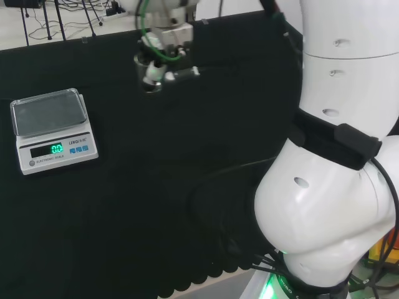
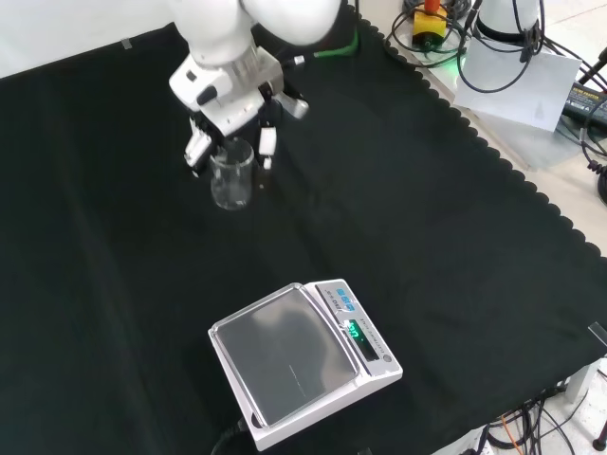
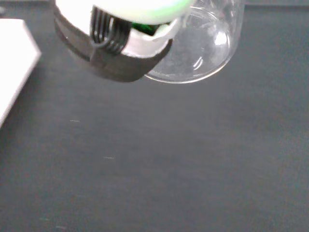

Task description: Put the beaker on the electronic balance.

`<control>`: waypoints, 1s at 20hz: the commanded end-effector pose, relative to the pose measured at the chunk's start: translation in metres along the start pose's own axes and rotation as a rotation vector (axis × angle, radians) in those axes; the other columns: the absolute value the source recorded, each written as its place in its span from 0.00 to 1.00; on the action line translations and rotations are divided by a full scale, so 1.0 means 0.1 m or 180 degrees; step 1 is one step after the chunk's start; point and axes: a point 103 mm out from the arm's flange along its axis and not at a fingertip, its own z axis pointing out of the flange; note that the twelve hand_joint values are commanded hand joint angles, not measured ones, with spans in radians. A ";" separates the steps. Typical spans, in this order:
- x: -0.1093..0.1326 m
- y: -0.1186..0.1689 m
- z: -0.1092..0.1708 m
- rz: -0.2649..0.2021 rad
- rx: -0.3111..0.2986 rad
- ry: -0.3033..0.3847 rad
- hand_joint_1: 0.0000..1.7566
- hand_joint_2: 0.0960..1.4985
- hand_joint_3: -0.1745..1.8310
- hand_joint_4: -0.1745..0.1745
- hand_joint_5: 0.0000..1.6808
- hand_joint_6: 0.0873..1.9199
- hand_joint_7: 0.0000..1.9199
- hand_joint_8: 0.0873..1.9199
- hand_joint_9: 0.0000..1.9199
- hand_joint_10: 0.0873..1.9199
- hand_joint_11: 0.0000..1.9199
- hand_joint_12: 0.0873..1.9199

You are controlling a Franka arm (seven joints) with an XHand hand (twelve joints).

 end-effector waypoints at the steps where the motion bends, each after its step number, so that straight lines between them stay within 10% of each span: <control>1: 1.24 0.17 0.08 -0.0500 0.0112 -0.0123 0.69 0.79 0.11 0.00 0.44 0.69 0.41 0.70 0.60 0.57 0.69 0.42; 9: 1.92 0.34 0.18 -0.0769 0.0179 -0.0239 0.69 0.79 0.10 0.00 0.45 0.68 0.42 0.69 0.61 0.56 0.69 0.42; 20: 2.26 0.64 0.37 -0.0870 0.0281 -0.0241 0.69 0.78 0.10 0.00 0.46 0.67 0.42 0.68 0.61 0.56 0.69 0.42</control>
